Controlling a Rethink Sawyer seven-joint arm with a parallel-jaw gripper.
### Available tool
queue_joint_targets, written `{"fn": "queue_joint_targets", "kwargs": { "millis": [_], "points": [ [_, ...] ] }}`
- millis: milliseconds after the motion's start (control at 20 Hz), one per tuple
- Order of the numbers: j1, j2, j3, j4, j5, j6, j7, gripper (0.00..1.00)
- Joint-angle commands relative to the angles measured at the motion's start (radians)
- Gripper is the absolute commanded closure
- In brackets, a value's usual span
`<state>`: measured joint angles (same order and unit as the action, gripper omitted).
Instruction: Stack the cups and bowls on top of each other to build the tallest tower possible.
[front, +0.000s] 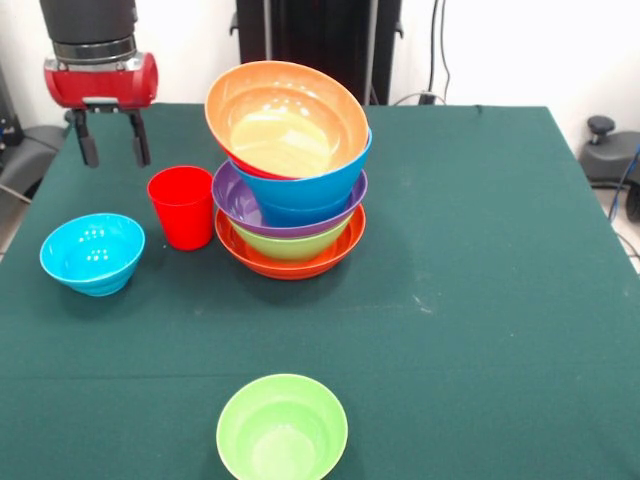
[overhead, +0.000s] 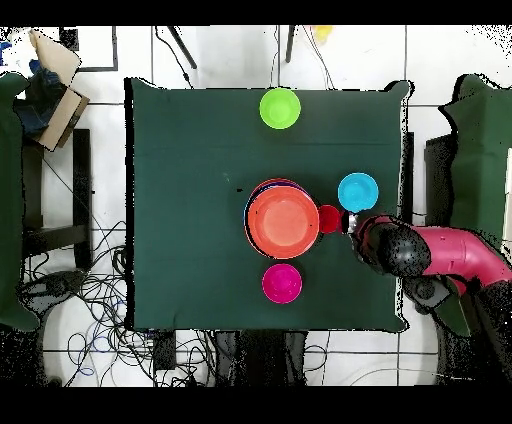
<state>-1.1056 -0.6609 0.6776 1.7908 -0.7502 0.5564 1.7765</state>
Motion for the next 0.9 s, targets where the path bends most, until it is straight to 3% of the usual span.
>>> {"fn": "queue_joint_targets", "kwargs": {
  "millis": [50,350,900],
  "points": [
    [0.086,0.022,-0.067,0.039,-0.039,-0.062,0.057,0.00],
    [0.108,0.033,-0.086,0.030,-0.034,-0.077,0.062,0.00],
    [0.142,0.144,-0.143,-0.048,-0.074,-0.168,0.051,0.00]
  ]
}}
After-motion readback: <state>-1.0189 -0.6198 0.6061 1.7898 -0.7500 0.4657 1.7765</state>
